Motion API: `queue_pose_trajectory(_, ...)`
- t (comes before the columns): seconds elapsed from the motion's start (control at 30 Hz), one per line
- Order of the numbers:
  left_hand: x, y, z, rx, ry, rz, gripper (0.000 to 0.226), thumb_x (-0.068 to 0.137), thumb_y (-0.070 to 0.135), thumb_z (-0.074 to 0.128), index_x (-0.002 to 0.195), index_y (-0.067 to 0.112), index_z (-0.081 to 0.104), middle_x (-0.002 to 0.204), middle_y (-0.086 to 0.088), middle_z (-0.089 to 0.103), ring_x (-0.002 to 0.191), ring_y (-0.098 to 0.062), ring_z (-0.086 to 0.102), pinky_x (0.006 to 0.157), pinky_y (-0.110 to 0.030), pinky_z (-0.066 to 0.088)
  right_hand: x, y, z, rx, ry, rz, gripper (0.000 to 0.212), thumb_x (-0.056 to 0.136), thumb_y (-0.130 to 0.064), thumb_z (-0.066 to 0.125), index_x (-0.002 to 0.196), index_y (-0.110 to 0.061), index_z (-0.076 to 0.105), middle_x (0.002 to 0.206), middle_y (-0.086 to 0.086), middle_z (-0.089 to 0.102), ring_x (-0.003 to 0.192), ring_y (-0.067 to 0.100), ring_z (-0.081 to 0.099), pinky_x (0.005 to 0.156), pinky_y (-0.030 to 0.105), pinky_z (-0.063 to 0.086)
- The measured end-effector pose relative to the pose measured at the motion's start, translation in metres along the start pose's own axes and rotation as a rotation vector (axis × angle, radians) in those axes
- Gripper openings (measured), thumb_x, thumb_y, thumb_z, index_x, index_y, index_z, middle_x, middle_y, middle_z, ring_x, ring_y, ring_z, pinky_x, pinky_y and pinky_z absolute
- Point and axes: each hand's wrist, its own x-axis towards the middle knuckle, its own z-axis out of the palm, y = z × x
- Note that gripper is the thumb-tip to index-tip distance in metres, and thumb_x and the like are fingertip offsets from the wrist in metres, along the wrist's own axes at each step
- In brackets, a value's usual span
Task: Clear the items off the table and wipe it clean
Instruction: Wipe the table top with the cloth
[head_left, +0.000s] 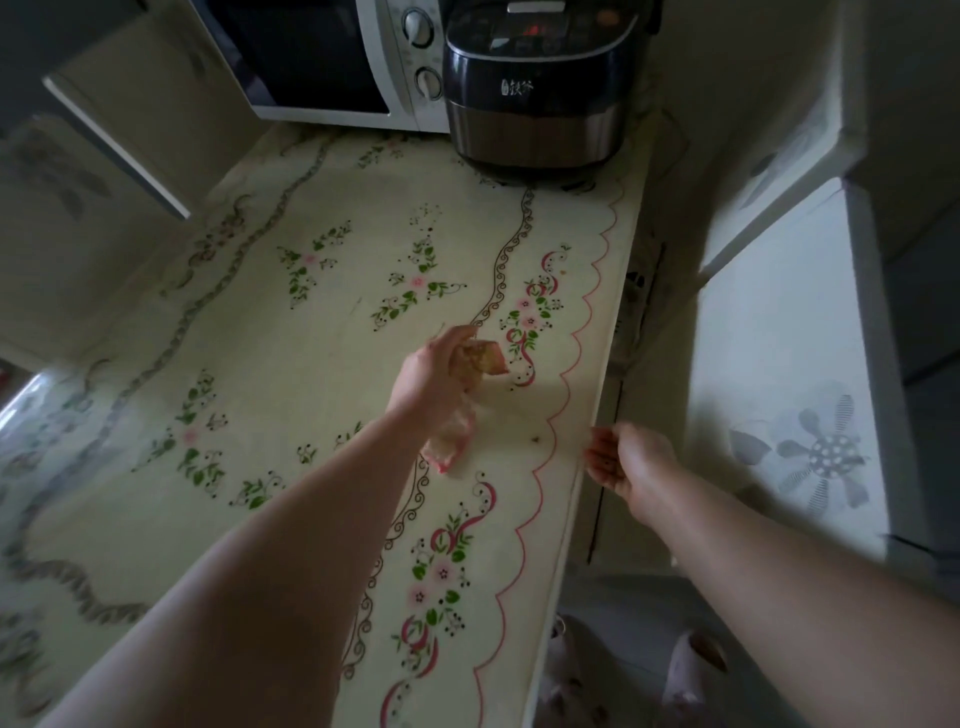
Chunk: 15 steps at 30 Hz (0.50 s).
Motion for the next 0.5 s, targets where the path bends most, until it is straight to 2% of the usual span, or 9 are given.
queue_pose_trajectory(0.07, 0.002, -0.011, -0.004, 0.333, -0.040, -0.046, 0.066, 0.081, 0.017, 0.072, 0.139, 0.034, 0.047, 0.136, -0.004, 0.048, 0.113, -0.019, 0.045, 0.090, -0.032, 0.046, 0.001, 0.005, -0.003, 0.009, 0.035, 0.006, 0.027, 0.099, -0.013, 0.037, 0.082, -0.006, 0.058, 0.071, 0.009, 0.059, 0.060, 0.017, 0.056, 0.057, 0.027, 0.048)
queue_pose_trajectory(0.13, -0.002, -0.021, -0.002, 0.531, -0.072, -0.090, 0.073, 0.076, 0.025, 0.077, 0.141, 0.035, 0.044, 0.133, -0.007, 0.040, 0.118, -0.025, 0.038, 0.098, -0.039, 0.045, 0.004, 0.013, -0.006, 0.014, 0.056, 0.029, 0.027, 0.098, -0.010, 0.036, 0.089, -0.004, 0.060, 0.072, 0.009, 0.059, 0.061, 0.017, 0.057, 0.058, 0.027, 0.047)
queue_pose_trajectory(0.17, -0.004, -0.025, 0.003, 0.533, -0.078, -0.121, 0.071, 0.079, 0.025, 0.074, 0.142, 0.033, 0.042, 0.129, -0.008, 0.039, 0.116, -0.025, 0.039, 0.096, -0.041, 0.048, 0.004, 0.016, -0.006, 0.018, 0.056, 0.045, 0.027, 0.098, -0.009, 0.036, 0.095, -0.002, 0.061, 0.073, 0.009, 0.059, 0.063, 0.018, 0.057, 0.060, 0.028, 0.047)
queue_pose_trajectory(0.23, -0.011, -0.024, 0.014, 0.279, -0.022, -0.257, 0.050, 0.090, 0.035, 0.062, 0.135, 0.025, 0.045, 0.118, -0.007, 0.043, 0.105, -0.025, 0.049, 0.088, -0.043, 0.053, 0.006, 0.024, -0.007, 0.028, 0.046, 0.079, 0.028, 0.098, -0.007, 0.035, 0.105, 0.001, 0.061, 0.075, 0.009, 0.059, 0.064, 0.018, 0.057, 0.062, 0.028, 0.047)
queue_pose_trajectory(0.27, -0.014, -0.020, 0.019, 0.076, 0.031, -0.335, 0.039, 0.092, 0.046, 0.055, 0.122, 0.022, 0.050, 0.110, -0.004, 0.047, 0.096, -0.024, 0.055, 0.082, -0.044, 0.054, 0.006, 0.027, -0.008, 0.032, 0.040, 0.089, 0.029, 0.098, -0.007, 0.035, 0.107, 0.002, 0.061, 0.075, 0.009, 0.058, 0.065, 0.018, 0.056, 0.062, 0.028, 0.047)
queue_pose_trajectory(0.33, -0.022, -0.011, 0.030, -0.167, 0.088, -0.369, 0.041, 0.090, 0.060, 0.047, 0.100, 0.021, 0.053, 0.098, 0.002, 0.050, 0.082, -0.023, 0.059, 0.071, -0.040, 0.054, 0.007, 0.031, -0.008, 0.047, 0.026, 0.100, 0.031, 0.099, -0.006, 0.033, 0.111, 0.004, 0.060, 0.075, 0.009, 0.058, 0.067, 0.019, 0.057, 0.067, 0.030, 0.049)
queue_pose_trajectory(0.43, -0.038, -0.001, 0.043, -0.101, 0.021, -0.240, 0.038, 0.091, 0.058, 0.048, 0.094, 0.021, 0.054, 0.098, 0.001, 0.052, 0.078, -0.018, 0.055, 0.066, -0.035, 0.049, 0.008, 0.037, -0.009, 0.084, -0.011, 0.127, 0.033, 0.099, -0.008, 0.031, 0.113, 0.003, 0.059, 0.077, 0.010, 0.059, 0.074, 0.022, 0.058, 0.086, 0.036, 0.049)
queue_pose_trajectory(0.5, -0.051, 0.002, 0.049, 0.109, -0.073, -0.054, 0.029, 0.093, 0.048, 0.054, 0.104, 0.021, 0.057, 0.102, 0.000, 0.051, 0.080, -0.019, 0.054, 0.066, -0.034, 0.048, 0.010, 0.041, -0.009, 0.117, -0.036, 0.150, 0.033, 0.100, -0.009, 0.030, 0.111, 0.002, 0.059, 0.080, 0.012, 0.062, 0.076, 0.023, 0.060, 0.082, 0.036, 0.051)
